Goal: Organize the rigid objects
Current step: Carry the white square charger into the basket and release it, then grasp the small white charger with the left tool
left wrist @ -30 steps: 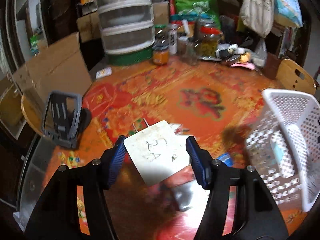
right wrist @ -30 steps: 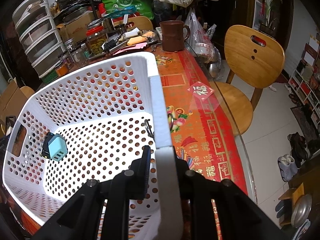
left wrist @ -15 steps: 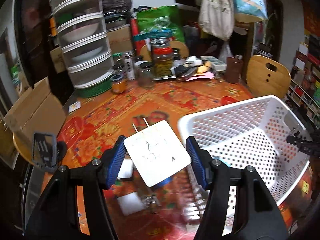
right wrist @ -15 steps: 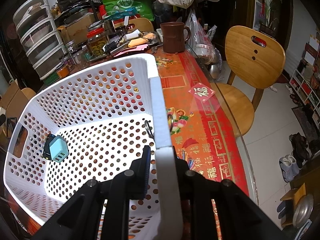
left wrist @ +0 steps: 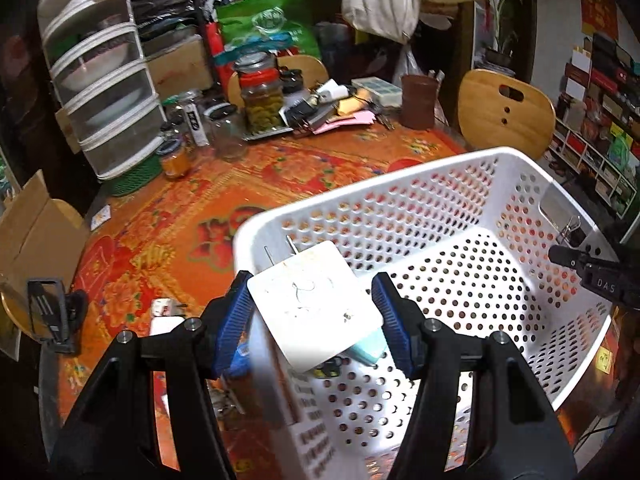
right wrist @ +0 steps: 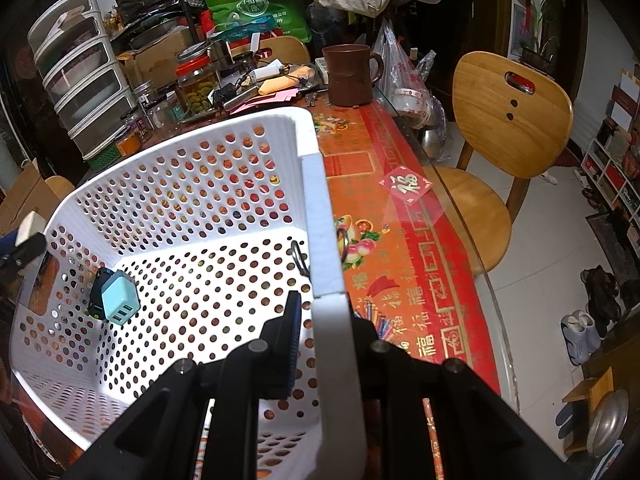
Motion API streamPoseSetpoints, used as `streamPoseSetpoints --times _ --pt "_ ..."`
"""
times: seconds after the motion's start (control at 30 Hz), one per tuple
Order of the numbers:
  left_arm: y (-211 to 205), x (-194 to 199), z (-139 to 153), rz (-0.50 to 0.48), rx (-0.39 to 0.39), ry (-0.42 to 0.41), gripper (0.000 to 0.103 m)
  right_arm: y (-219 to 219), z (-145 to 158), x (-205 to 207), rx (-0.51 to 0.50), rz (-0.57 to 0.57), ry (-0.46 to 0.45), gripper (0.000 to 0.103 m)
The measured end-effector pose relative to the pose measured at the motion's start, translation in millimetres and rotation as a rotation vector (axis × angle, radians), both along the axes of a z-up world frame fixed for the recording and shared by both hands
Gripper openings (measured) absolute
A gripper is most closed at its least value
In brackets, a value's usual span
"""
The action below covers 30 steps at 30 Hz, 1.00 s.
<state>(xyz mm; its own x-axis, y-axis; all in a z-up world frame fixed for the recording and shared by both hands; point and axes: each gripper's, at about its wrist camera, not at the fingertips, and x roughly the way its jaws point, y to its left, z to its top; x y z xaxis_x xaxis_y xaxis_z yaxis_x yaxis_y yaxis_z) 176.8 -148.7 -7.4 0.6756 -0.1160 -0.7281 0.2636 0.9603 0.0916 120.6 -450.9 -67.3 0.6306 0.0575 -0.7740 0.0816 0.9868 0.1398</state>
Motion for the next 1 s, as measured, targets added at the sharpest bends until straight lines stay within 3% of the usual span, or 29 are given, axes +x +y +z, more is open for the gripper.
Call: streamPoseSetpoints --times 0.37,0.47,0.53,0.63,0.77,0.87,1.0 --pt "-27.5 1.5 -12.3 -0.078 -0.027 0.049 0.059 -0.2 -0.2 -0.1 0.001 -0.001 0.001 0.015" --pt "-23.5 -6.7 -5.9 -0.075 -0.002 -0.010 0.093 0.0 -0.1 0.1 -0.002 -0.001 0.002 0.015" --pt "-12.6 -14.7 3.0 -0.059 -0.006 -0.053 0.095 0.5 0.0 0.3 -0.002 -0.001 0.002 0.015" --pt "21.9 -23.5 23.0 -0.044 -0.096 -0.074 0.095 1.1 -0.1 1.0 0.000 -0.002 0.003 0.015" --pt "93.9 -26.3 43.6 0.086 -0.108 -0.146 0.102 0.2 0.0 2.2 0.001 -0.001 0.000 0.015" --pt "157.5 -5.0 26.6 0.203 -0.143 -0.080 0.102 0.0 -0.5 2.1 0.001 -0.002 -0.003 0.015" --pt "215.4 34.8 -31.9 0.308 -0.156 0.081 0.102 0.2 -1.2 1.7 0.003 -0.003 -0.004 0.015"
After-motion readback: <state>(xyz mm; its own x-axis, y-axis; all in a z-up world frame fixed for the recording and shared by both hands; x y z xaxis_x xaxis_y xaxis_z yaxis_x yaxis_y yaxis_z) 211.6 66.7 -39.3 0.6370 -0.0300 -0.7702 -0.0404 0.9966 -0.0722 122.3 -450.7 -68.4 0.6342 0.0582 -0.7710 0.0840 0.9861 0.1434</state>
